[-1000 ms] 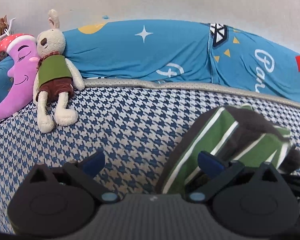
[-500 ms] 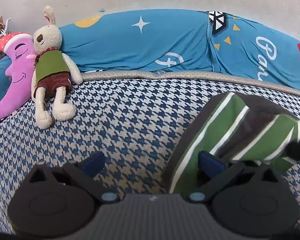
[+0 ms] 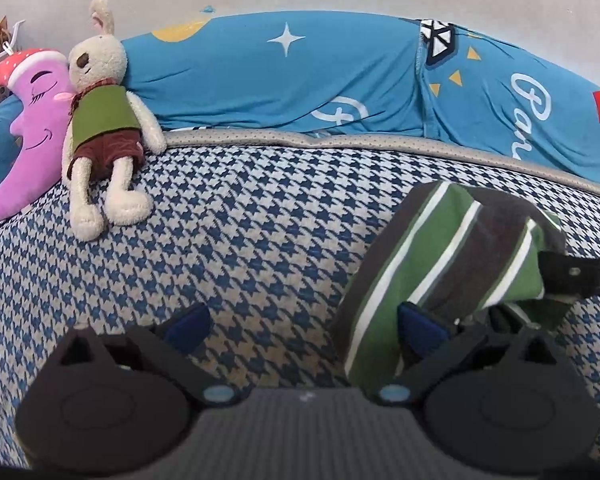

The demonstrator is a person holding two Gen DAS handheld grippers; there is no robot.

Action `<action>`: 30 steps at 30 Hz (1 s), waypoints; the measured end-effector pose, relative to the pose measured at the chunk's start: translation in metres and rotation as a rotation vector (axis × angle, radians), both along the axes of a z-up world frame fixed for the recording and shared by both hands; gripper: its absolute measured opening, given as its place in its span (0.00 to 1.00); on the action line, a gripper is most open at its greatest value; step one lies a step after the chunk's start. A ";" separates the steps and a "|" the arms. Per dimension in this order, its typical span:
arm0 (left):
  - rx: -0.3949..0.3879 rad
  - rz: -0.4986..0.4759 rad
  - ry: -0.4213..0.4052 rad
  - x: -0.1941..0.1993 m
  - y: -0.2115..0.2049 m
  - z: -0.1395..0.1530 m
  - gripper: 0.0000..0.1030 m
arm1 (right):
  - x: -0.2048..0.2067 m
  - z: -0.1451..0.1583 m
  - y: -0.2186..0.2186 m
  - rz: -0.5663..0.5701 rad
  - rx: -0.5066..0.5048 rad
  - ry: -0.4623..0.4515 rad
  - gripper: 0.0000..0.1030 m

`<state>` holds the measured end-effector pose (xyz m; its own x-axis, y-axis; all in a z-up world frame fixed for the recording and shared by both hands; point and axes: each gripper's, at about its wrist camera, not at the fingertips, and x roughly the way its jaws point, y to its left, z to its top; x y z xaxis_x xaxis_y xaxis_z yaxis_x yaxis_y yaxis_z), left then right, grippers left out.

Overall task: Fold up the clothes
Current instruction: 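Hold the shirt with the right gripper while the left gripper nears it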

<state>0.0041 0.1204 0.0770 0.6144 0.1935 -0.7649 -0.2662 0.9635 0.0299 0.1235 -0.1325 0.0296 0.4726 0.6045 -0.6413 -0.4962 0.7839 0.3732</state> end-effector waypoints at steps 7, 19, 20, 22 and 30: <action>0.018 0.039 0.015 -0.002 0.010 0.000 1.00 | 0.006 -0.016 0.010 -0.007 0.131 0.089 0.51; 0.023 0.059 0.052 -0.008 0.020 -0.009 1.00 | -0.017 -0.006 0.034 0.085 0.075 -0.058 0.40; 0.018 0.057 0.055 -0.008 0.020 -0.009 1.00 | -0.017 -0.006 0.035 0.088 0.074 -0.059 0.40; 0.012 0.054 0.058 -0.009 0.020 -0.009 1.00 | -0.018 -0.006 0.035 0.091 0.069 -0.063 0.40; 0.004 0.044 0.069 -0.010 0.019 -0.007 1.00 | -0.020 -0.004 0.036 0.096 0.062 -0.074 0.40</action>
